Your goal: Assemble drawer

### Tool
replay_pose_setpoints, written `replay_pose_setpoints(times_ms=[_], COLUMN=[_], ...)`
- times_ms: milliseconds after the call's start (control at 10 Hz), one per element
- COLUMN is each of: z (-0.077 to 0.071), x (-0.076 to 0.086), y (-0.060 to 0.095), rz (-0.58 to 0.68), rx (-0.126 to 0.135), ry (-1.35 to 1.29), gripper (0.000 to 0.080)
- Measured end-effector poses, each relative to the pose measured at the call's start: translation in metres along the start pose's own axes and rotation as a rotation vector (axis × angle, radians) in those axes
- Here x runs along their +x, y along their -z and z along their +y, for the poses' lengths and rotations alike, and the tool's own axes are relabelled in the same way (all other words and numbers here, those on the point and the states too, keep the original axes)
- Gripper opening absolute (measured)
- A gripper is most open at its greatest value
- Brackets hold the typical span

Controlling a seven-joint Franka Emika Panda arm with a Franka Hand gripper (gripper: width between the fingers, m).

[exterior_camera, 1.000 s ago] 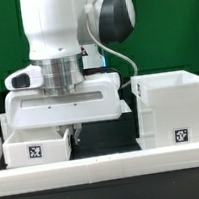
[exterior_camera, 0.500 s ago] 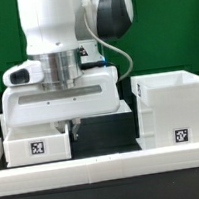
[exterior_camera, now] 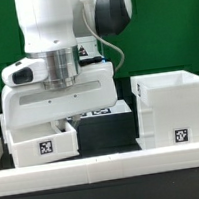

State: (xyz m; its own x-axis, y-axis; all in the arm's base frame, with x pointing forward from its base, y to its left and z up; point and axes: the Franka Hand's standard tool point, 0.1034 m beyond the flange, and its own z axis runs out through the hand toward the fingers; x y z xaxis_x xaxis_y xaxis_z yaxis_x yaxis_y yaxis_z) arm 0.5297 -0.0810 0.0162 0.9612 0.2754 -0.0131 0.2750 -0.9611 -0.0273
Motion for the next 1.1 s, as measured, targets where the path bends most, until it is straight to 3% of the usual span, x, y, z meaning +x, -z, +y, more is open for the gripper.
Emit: replay_pose_setpoints(times_ms=[200,400,900,1100], z=[-0.0006,-0.0046,0.0007,0.0011], x=[-0.0004,-0.0011,-0.0048,-0.0058], y=[-0.0015,-0.0008,-0.0003,-0.0012], rz=[0.014,-0.004,-0.025,-0.039], rx=[-0.017,-0.018,-0.031,-0.043], ry=[0.255,0.466,0.774,1.025], gripper=[0.0041,0.0041,0.0041,0.0041])
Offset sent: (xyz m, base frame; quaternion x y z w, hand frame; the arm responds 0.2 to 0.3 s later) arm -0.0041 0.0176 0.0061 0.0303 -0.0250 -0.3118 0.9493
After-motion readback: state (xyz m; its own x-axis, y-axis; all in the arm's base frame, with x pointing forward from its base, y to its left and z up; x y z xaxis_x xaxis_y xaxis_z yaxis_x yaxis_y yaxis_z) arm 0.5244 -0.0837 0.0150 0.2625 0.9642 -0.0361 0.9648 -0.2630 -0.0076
